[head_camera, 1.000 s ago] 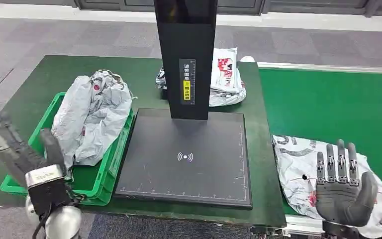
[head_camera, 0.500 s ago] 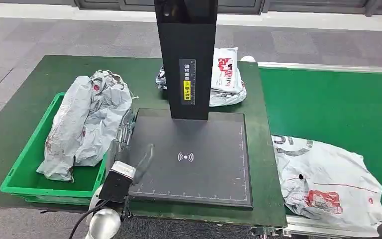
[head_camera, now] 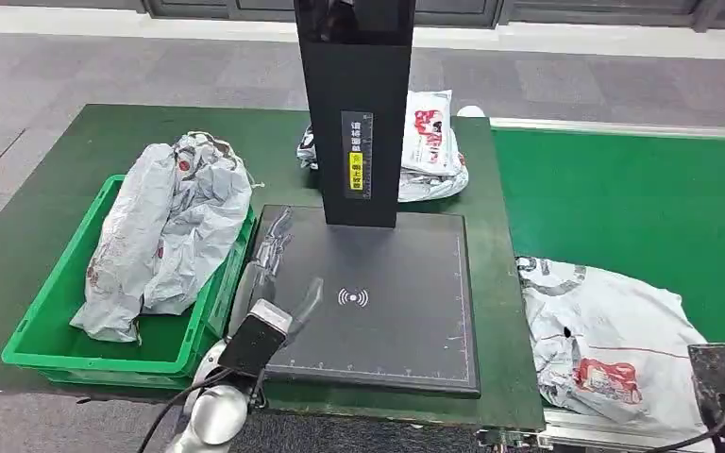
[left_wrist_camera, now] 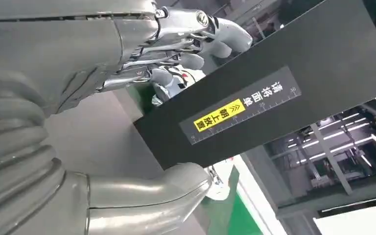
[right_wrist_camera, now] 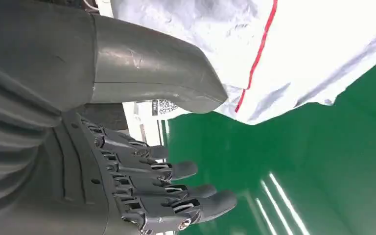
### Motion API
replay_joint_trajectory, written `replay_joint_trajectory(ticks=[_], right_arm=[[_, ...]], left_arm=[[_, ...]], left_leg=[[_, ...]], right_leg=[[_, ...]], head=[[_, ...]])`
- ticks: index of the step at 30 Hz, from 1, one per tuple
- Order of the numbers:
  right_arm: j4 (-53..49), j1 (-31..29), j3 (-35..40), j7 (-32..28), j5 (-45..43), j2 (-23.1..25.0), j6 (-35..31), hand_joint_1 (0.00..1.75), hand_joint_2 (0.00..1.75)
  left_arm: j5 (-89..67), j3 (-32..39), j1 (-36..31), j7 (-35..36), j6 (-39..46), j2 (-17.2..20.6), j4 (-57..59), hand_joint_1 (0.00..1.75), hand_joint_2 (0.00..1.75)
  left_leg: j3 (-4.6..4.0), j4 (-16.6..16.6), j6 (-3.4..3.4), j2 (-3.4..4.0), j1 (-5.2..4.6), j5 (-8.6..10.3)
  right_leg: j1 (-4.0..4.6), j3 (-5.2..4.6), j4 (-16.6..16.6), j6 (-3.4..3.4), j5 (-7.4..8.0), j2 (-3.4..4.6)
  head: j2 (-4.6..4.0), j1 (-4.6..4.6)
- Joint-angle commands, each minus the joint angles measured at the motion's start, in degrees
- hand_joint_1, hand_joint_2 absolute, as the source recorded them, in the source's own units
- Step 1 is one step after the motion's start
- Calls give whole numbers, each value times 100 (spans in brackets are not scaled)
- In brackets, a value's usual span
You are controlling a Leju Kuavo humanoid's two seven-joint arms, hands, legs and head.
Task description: Moved the parcel from conveyor to table for the left to box.
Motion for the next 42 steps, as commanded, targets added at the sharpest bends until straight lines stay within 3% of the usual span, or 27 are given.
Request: replay_joint_trajectory(ticks=[1, 7, 12, 13, 14, 15, 20, 28, 31, 35, 39, 40, 42], right_arm=[[940, -171, 791, 42, 741, -371, 359, 0, 175], [1843, -322, 1778, 5, 1220, -379, 318, 0, 175], [2314, -556, 2302, -11, 1014, -260, 252, 0, 175], [2362, -627, 2349, -39, 817, -210, 186, 19, 175], [2341, -637, 2428, -91, 666, -200, 164, 110, 175], [2285, -639, 2433, -105, 513, -150, 150, 175, 175], [2003, -581, 2585, -299, -295, -190, 263, 175, 175], [1922, -657, 2542, -330, -816, -142, 186, 175, 175], [1968, -852, 2430, -551, -1672, -110, 213, 175, 175], [1849, -1068, 1974, -1104, -4068, 100, 653, 175, 175], [1736, -1045, 1997, -1090, -4326, 124, 606, 175, 175], [1489, -1000, 2023, -1215, -4821, 178, 636, 175, 175], [513, -775, 2533, -1373, -4948, 216, 554, 175, 175]], left_arm=[[53, -225, -384, 87, -113, 193, 510, 0, 175], [143, -361, -561, 88, -103, 257, 872, 0, 175], [215, -413, -640, 38, -10, 309, 1017, 0, 175], [215, -413, -633, 41, 3, 315, 1003, 0, 175], [213, -413, -608, 44, 16, 327, 990, 0, 175], [213, -404, -573, 44, 32, 333, 973, 0, 175], [225, -358, -416, -13, 129, 387, 918, 0, 175], [232, -297, -329, -39, 188, 406, 856, 0, 175], [241, -251, -271, -57, 262, 425, 792, 0, 175], [265, -217, -164, -165, 434, 446, 801, 0, 175], [265, -220, -169, -179, 458, 441, 820, 0, 175], [266, -214, -170, -199, 502, 437, 841, 0, 175], [266, -177, -108, -218, 585, 455, 803, 0, 175]], left_leg=[[9, -14, -2, -2, 7, 6], [11, -17, -2, 19, 10, 7], [9, -11, 1, 14, 10, 8], [11, -19, 1, 15, 10, 13], [8, -11, 0, 17, 11, 9], [7, -9, -3, 15, 5, 10], [9, -16, -4, 12, 9, 13], [3, -10, -3, 9, 5, 11], [2, -13, -4, 15, 4, 11], [-2, -7, -2, 14, 0, 9], [1, -12, -4, 10, 3, 12], [-2, -8, -3, 4, 5, 11], [0, -12, -4, 3, 5, 13]], right_leg=[[6, 10, -20, -5, 10, 11], [10, 13, -22, -5, 18, 30], [11, 9, -15, -4, 12, 23], [11, 9, -22, -6, 17, 27], [11, 7, -14, -6, 13, 27], [5, 5, -6, -4, 9, 22], [9, 7, -16, -6, 13, 26], [5, 1, -6, -5, 8, 19], [4, -2, -7, -6, 10, 28], [0, -5, 2, -3, 6, 21], [3, -5, -4, -7, 9, 23], [5, -4, -4, -5, 7, 15], [5, -2, -7, -7, 8, 16]], head=[[0, 0], [0, 0], [0, 0], [0, 0], [0, 0], [0, 0], [0, 0], [0, 0], [0, 0], [0, 0], [0, 0], [0, 0], [0, 0]])
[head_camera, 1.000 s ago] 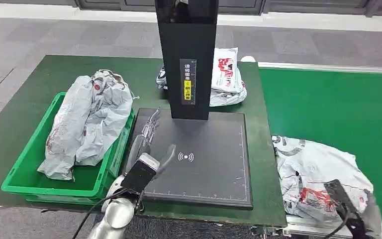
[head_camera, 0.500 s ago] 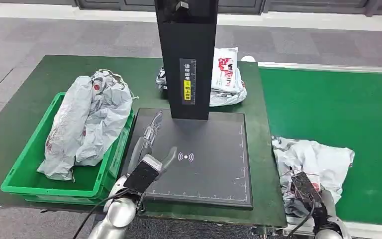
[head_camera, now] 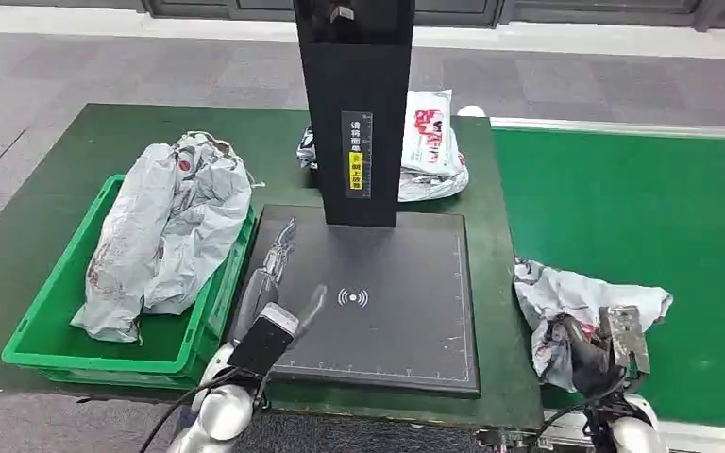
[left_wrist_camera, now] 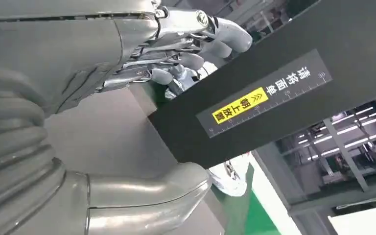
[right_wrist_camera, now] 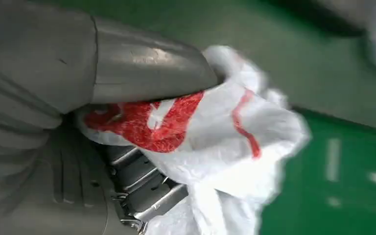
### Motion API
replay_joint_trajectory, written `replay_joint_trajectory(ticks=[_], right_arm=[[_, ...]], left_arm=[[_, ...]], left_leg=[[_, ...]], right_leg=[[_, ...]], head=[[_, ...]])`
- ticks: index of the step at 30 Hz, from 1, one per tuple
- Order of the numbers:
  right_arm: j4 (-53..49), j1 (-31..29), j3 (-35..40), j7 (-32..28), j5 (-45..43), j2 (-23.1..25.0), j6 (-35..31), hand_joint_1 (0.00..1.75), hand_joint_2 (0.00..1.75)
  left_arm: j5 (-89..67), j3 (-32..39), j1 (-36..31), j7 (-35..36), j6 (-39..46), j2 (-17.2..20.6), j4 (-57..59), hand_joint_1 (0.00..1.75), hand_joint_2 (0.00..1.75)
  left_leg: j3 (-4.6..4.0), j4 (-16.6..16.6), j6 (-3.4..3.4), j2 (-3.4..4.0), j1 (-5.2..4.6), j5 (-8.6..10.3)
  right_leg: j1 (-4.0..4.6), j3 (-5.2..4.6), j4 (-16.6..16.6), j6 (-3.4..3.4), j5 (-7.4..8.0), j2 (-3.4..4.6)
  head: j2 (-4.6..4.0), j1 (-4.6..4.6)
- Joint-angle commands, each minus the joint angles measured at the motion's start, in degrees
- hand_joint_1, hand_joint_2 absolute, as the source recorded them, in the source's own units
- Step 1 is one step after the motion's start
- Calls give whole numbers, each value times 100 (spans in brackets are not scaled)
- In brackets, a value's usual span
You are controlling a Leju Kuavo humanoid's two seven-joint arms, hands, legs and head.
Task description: Moved the parcel from conveyor to table for the left to box.
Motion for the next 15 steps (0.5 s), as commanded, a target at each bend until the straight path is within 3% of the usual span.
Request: replay_joint_trajectory(ticks=[1, 7, 15], right_arm=[[-1551, 28, 531, -253, -919, 334, -49, 175, 175], [-2671, -23, 1347, -403, -1592, 176, -52, 175, 175], [-2738, -328, 1414, -363, -1794, 112, -5, 175, 175]], left_arm=[[-2, 57, 87, -48, 202, 187, 163, 0, 175], [-35, 166, 225, -132, 271, 140, 80, 0, 175], [-65, 204, 252, -178, 290, 96, 90, 0, 175]], left_leg=[[1, -5, -3, 16, -3, -1], [3, -11, -7, 27, 3, -3], [-9, -6, -1, 5, 1, 1]], right_leg=[[-3, -10, 2, -6, 3, 28], [2, -10, -3, -12, 6, 50], [1, -14, -3, -3, 6, 22]], head=[[0, 0], [0, 0], [0, -2]])
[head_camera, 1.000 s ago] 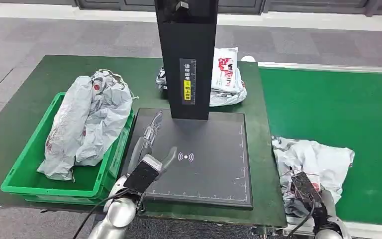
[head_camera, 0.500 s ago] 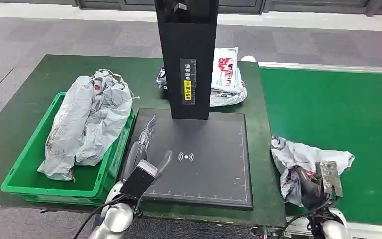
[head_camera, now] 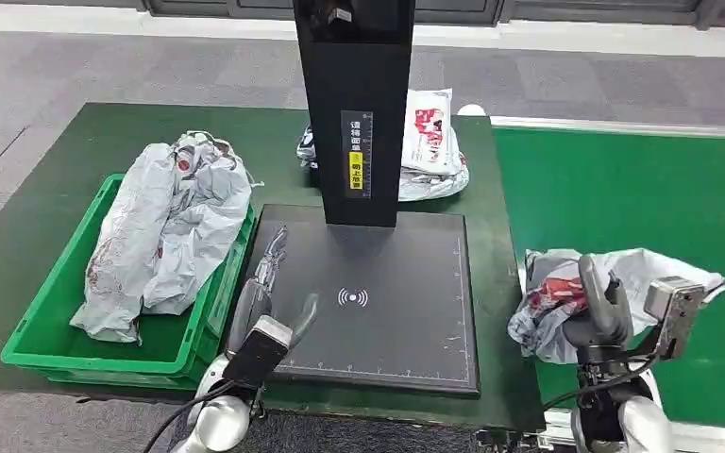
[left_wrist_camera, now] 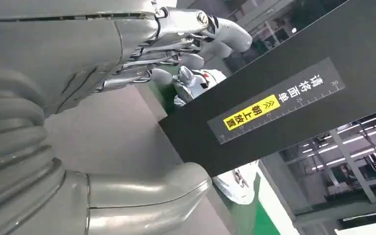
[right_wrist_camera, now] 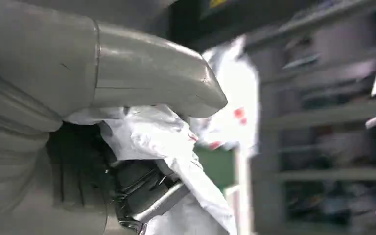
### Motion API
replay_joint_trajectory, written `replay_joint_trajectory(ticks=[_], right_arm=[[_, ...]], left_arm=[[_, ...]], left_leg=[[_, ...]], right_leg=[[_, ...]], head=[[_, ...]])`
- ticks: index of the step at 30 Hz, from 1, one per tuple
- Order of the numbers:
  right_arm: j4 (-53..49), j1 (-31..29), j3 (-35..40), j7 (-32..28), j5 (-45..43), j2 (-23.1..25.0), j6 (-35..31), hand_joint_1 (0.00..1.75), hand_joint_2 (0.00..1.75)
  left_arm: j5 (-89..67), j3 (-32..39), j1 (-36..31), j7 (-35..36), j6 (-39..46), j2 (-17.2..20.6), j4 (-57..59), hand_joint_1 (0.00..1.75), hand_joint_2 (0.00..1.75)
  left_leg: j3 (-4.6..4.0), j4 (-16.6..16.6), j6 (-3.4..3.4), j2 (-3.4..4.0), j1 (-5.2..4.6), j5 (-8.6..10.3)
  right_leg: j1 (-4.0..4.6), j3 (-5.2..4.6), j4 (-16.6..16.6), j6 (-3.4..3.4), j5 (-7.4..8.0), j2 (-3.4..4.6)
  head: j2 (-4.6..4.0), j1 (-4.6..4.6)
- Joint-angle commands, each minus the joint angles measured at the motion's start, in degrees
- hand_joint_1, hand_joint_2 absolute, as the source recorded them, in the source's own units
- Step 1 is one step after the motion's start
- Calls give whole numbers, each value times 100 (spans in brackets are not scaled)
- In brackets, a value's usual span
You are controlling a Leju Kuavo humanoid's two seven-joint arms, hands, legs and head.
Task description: Moved the parcel from conveyor to table for the left to box.
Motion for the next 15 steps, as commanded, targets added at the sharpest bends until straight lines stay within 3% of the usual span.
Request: replay_joint_trajectory(ticks=[1, 6, 10, 15], right_arm=[[-435, -439, 483, 4, -82, -104, 36, 175, 175], [-370, -705, 592, 57, -64, -87, 36, 175, 175], [-46, -1333, 938, 344, -116, -76, 169, 175, 175], [1214, -2385, 1665, 898, -234, 8, 223, 175, 175]], left_arm=[[-23, 188, 10, -8, 25, 43, 136, 0, 175], [-29, 208, -12, -11, 30, 32, 159, 0, 175], [-66, 175, -116, -19, -1, -32, 218, 0, 175], [-113, 105, -277, 77, -42, -120, 295, 0, 175]], left_leg=[[3, -1, 0, 5, 1, 0], [4, -4, 0, 20, 1, 0], [-1, 3, 3, 17, 0, 2], [-5, 3, 1, 27, -2, 6]], right_leg=[[0, 1, -1, -2, 3, 12], [0, -1, -4, -4, 10, 35], [-1, -4, 1, -2, 9, 24], [-2, -9, 4, -1, 14, 33]], head=[[0, 2], [0, 2], [0, 2], [0, 2]])
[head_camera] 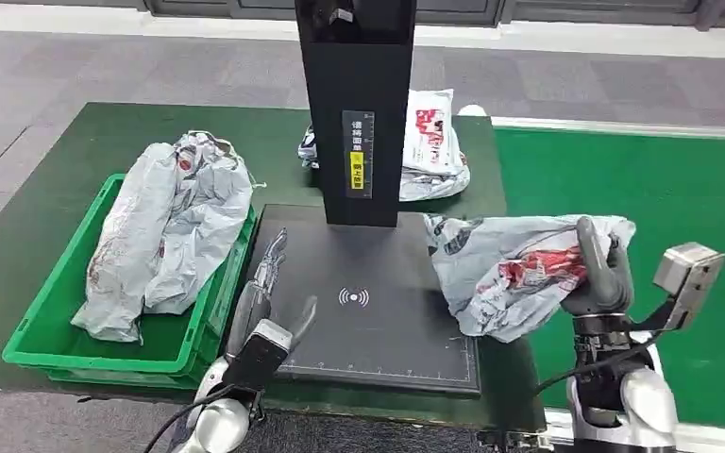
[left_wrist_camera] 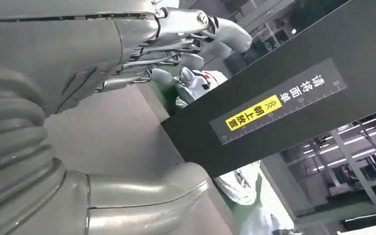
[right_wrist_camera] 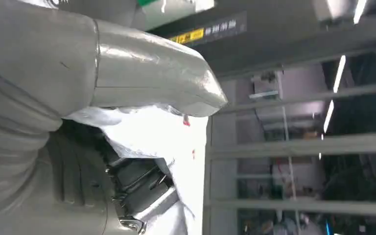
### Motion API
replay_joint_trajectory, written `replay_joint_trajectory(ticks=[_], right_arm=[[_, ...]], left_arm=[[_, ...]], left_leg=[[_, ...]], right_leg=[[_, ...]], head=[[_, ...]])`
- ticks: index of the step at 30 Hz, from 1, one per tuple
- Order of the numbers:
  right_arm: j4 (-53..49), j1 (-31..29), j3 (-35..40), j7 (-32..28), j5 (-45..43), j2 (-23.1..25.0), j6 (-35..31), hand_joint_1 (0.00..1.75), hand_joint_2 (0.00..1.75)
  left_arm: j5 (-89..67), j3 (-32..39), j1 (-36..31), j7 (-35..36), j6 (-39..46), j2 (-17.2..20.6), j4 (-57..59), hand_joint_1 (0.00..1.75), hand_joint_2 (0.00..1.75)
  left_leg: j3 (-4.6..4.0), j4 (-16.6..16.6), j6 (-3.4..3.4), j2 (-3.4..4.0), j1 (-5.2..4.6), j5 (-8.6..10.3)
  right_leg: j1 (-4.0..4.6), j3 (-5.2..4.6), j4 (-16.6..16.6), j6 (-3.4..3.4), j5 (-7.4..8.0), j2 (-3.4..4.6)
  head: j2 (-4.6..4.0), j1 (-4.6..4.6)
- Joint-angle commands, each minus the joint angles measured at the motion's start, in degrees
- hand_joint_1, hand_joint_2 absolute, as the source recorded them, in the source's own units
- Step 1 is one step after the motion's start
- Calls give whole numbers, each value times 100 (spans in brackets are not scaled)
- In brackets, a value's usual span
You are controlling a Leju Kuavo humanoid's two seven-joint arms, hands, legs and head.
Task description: Moved the parcel from conveyor to table for the left to box.
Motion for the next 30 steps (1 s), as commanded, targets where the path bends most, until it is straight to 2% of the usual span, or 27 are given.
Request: replay_joint_trajectory(ticks=[1, 4, 5, 6, 11, 13, 18, 19, 20, 21, 22, 23, 27, 30], right_arm=[[1901, -1975, 1424, 696, -178, 33, 82, 175, 175], [2367, -2278, 1710, 757, -291, 89, 59, 175, 175], [2511, -2370, 1804, 748, -317, 115, 21, 175, 175], [2620, -2442, 1890, 725, -332, 129, -29, 175, 175], [4148, -3287, 2749, 980, -572, 894, 216, 175, 175], [4591, -3405, 3006, 931, -640, 1045, 215, 175, 175], [5083, -3407, 3586, 753, -828, 1226, 404, 175, 175], [5130, -3391, 3697, 756, -806, 1244, 397, 9, 175], [5265, -3407, 3970, 804, -743, 1263, 448, 0, 175], [5306, -3401, 4025, 761, -752, 1279, 415, 0, 175], [5378, -3433, 4192, 777, -765, 1258, 640, 0, 0], [5403, -3430, 4219, 757, -766, 1257, 634, 0, 0], [5415, -3449, 4224, 728, -781, 1234, 648, 0, 0], [5424, -3453, 4514, 659, -654, 1167, 915, 0, 0]], left_arm=[[-56, 82, -346, 127, -66, -123, 313, 0, 175], [-60, 75, -399, 158, -81, -137, 340, 0, 175], [-60, 72, -424, 162, -80, -141, 363, 0, 175], [-60, 72, -435, 165, -78, -143, 374, 0, 175], [-46, 125, -445, 224, 30, -142, 342, 0, 175], [-40, 125, -441, 230, 41, -121, 378, 0, 175], [50, 143, -518, 188, 135, -66, 550, 0, 175], [58, 140, -526, 185, 150, -50, 558, 0, 175], [90, 116, -554, 184, 171, -10, 597, 0, 175], [101, 112, -561, 182, 180, 1, 605, 0, 175], [113, 97, -583, 183, 183, 13, 631, 0, 175], [121, 94, -604, 183, 183, 12, 661, 0, 175], [127, 87, -627, 183, 184, 7, 684, 0, 175], [160, 72, -603, 176, 223, 26, 695, 0, 175]], left_leg=[[5, 0, -1, 46, 4, 1], [6, 0, -4, 33, 1, 5], [10, -10, -6, 49, 6, 13], [5, -2, -3, 30, -1, 10], [11, -2, -11, 56, 1, 10], [13, -5, -17, 66, 4, 14], [12, -13, -22, 19, 9, 25], [8, -7, -21, 16, 11, 23], [20, -23, -22, 21, 16, 28], [8, -10, -20, 19, 12, 24], [17, -19, -21, 25, 13, 26], [0, -5, -20, 8, 11, 24], [6, -17, -20, 0, 17, 32], [-2, -6, -20, -4, 14, 29]], right_leg=[[4, -11, -3, -5, 18, 57], [1, -7, 2, -3, 15, 42], [5, -9, -10, -8, 30, 67], [-2, -10, 1, -2, 16, 37], [1, -12, 5, -5, 23, 66], [4, -16, 5, -10, 30, 82], [11, -7, -3, -9, 23, 37], [15, -8, 1, -7, 20, 29], [20, 3, -18, -11, 30, 44], [14, -9, -1, -7, 22, 33], [14, -3, -9, -9, 26, 45], [12, -11, 4, -5, 18, 18], [18, -2, -13, -9, 27, 21], [14, -9, -4, -7, 22, 12]], head=[[0, 0], [0, -2], [0, 0], [0, -2], [0, 0], [0, 0], [0, -2], [0, -2], [0, -2], [0, -2], [0, 0], [0, 0], [0, -2], [0, 0]])
